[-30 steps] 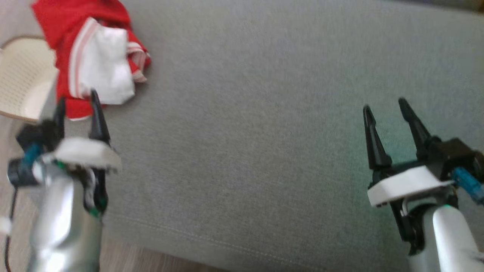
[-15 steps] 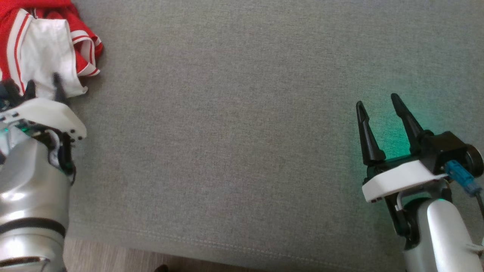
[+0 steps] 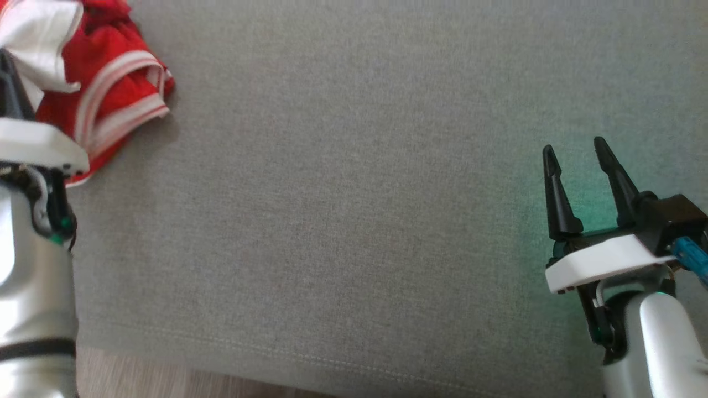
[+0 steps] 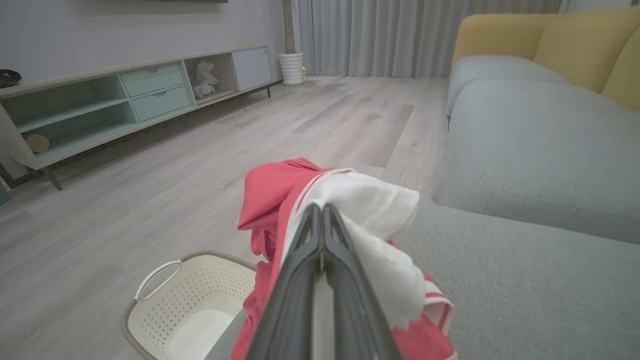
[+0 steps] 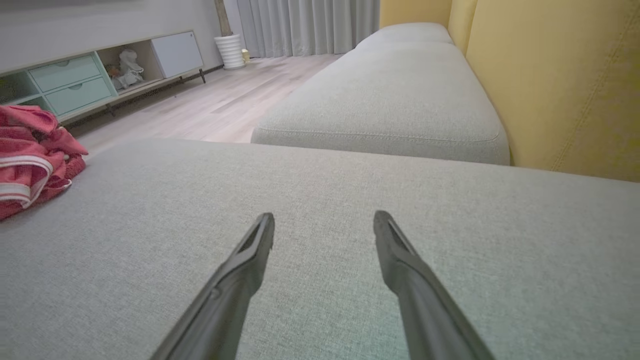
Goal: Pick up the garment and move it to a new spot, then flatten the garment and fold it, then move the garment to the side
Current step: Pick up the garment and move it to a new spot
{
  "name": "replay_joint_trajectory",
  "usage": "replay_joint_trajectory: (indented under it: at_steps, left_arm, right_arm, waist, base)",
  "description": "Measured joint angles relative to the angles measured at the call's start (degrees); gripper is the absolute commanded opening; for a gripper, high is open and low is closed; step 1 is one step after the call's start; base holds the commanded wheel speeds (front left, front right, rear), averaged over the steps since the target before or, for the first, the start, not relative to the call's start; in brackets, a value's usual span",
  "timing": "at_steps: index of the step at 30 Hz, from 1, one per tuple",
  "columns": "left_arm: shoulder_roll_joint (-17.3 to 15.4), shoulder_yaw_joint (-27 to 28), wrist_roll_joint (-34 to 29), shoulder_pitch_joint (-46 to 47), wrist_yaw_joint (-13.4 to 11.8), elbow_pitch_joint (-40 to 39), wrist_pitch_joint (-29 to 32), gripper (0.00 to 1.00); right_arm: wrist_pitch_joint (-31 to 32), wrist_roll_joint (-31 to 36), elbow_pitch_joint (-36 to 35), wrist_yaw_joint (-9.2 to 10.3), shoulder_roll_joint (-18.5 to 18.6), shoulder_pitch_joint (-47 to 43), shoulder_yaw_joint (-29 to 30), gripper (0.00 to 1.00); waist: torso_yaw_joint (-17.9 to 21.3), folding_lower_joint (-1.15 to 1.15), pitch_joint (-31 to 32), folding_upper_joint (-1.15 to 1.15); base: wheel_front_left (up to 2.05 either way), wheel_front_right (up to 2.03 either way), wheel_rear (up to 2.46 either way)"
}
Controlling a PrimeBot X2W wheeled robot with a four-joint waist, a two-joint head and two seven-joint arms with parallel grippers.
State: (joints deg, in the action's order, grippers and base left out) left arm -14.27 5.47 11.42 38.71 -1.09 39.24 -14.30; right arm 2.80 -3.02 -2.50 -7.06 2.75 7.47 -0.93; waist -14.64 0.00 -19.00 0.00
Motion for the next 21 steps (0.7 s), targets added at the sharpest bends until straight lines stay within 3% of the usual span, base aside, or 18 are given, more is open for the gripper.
replay_joint_trajectory:
  at_steps: [11, 21]
  left_arm:
    - [3.75, 0.30, -3.16, -15.22, 1.31, -28.42, -0.03, 0.00]
    - [8.56, -7.76, -3.36, -30.06, 2.92, -46.26, 1.58, 0.00]
  right_arm:
    - [-1.31, -3.30, 0.53, 0.01, -0.07, -5.09, 2.81, 1.00]
    - [-1.79, -5.67, -0.01, 0.00, -0.16, -8.22, 3.31, 1.00]
  waist:
    - [0.25, 0.00, 8.47, 0.00]
    - [4.88, 0.00, 12.77, 0.00]
  base:
    - [0.00, 0.00, 0.00]
    - [0.00, 0.00, 0.00]
